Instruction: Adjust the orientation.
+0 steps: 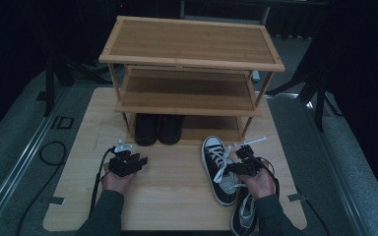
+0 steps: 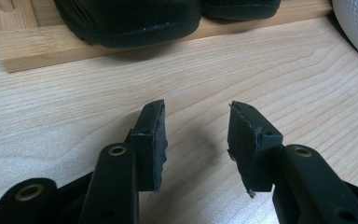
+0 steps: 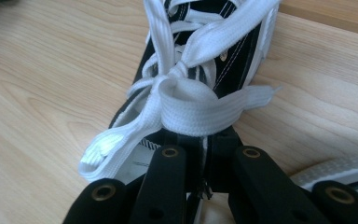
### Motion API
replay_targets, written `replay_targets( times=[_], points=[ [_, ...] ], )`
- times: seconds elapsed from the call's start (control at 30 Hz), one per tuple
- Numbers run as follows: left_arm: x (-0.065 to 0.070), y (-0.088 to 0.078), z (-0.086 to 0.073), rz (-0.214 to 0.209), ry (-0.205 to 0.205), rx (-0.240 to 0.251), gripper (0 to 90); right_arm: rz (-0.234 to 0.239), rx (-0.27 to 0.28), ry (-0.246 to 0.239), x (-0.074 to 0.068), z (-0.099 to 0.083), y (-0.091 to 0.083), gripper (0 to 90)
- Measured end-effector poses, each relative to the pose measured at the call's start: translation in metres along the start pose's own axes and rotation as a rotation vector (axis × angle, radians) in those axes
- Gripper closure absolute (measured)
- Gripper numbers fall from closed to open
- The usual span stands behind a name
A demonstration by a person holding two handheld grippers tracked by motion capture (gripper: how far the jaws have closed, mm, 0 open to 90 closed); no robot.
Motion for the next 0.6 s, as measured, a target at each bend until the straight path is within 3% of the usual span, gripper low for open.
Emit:
replay_targets(
  times=[0.23, 0.3, 0.6],
  points=[
    [0.000, 0.000, 0.000, 0.000, 0.001, 0.000, 56.8, 0.052, 0.029, 0.007, -0.001, 0.004, -0.005, 86.9],
    [0.000, 0.000, 0.000, 0.001, 0.002, 0.001, 56.7, 0.089, 0.052, 0.006, -0.001, 0.006, -0.010, 86.9],
    [0.000, 0.000, 0.000, 0.000, 0.001, 0.003, 56.7, 0.118, 0.072, -0.018, -0.006, 0.017, -0.022, 86.8]
  ],
)
Point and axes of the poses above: each handheld gripper's, and its own axes: y roughly forward along the jaws, z roughly out of its top, x roughly to its right, the point moved 3 cm from there along y, roughly forward along the jaws, and after that the axes turned 14 degrees about z, right-handed, at the moved point
